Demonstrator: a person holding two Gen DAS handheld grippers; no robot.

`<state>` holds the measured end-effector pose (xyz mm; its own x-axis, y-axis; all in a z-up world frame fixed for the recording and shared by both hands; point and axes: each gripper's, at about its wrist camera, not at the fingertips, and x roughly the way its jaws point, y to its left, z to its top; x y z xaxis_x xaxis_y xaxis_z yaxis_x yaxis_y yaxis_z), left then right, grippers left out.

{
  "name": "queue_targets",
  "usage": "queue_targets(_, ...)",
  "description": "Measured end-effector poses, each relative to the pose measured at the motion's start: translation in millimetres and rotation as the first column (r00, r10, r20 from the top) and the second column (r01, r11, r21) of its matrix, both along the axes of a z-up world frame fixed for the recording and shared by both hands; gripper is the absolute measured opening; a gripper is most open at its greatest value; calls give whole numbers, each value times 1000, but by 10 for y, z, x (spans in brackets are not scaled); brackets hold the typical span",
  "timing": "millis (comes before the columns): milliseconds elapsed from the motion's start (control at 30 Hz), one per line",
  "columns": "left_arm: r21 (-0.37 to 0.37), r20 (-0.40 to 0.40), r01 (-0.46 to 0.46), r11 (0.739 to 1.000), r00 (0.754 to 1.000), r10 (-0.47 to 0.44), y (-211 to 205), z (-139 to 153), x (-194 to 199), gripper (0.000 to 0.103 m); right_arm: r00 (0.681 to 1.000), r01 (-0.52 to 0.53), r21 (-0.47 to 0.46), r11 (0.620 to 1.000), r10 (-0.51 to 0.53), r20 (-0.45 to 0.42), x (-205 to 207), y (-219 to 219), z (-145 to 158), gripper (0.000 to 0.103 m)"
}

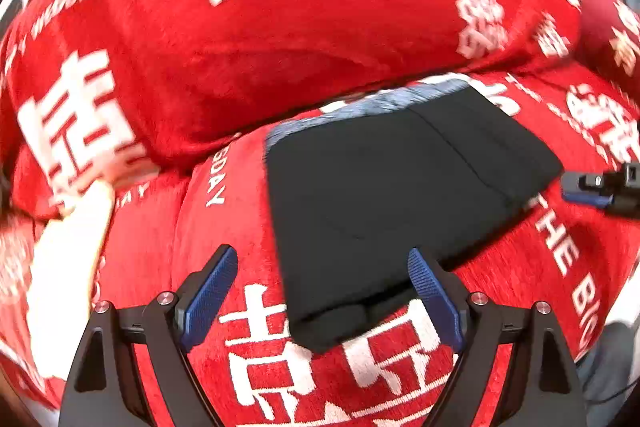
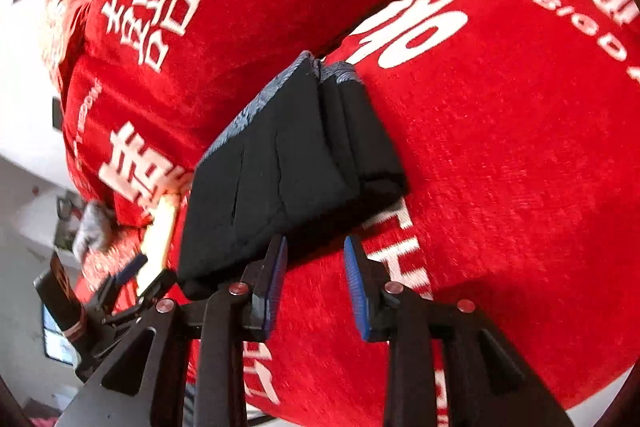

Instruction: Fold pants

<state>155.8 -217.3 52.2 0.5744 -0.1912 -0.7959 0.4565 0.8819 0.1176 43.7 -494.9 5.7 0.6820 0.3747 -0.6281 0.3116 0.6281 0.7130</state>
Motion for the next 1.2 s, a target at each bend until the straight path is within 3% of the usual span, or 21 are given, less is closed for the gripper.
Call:
queue_targets(100, -42, -57, -68, 997, 996, 66, 128, -25, 196, 88, 998, 48, 109, 993, -51, 28, 76, -53, -115, 35)
queue_targets(167, -71, -89, -108, 992, 991, 102, 190, -55, 317, 88, 997, 55, 127, 990, -61, 39, 113, -46, -122, 30)
queue_targets(300, -91, -170, -163, 982, 975, 146, 231, -220, 491, 88, 999, 19, 19, 1000, -20, 46, 241, 12, 16, 26)
queue_targets(400, -90, -236, -185, 979, 959, 159, 231, -389, 485, 88, 1000, 23, -50, 998, -24, -13, 319, 8, -43, 26)
queue_targets(633, -100, -234, -181, 978, 960, 154, 251, -450, 420, 88, 999, 30, -43, 999, -32, -40, 237, -10, -136, 26)
queue_targets(900, -114, -239, -194, 974, 957, 163, 280, -394, 387, 88, 998, -10, -144, 990, 1, -63, 70, 98, 43, 27)
queue_targets(933, -115, -241, -194, 974, 957, 162, 278, -393, 383, 88, 997, -13, -156, 988, 1, -73, 32, 102, 53, 28)
queue_targets(1000, -111, -239, -188, 976, 958, 158, 269, -389, 372, 88, 996, -13, -167, 986, -2, -93, -21, 96, 53, 40)
queue_targets(1067, -114, -241, -189, 975, 958, 157, 276, -382, 366, 88, 995, -3, -171, 985, -15, -101, -72, 81, 49, 61)
queue_targets(1200, -123, -249, -196, 973, 955, 161, 291, -390, 366, 88, 992, -5, -159, 987, -15, -124, -110, 60, 8, 67)
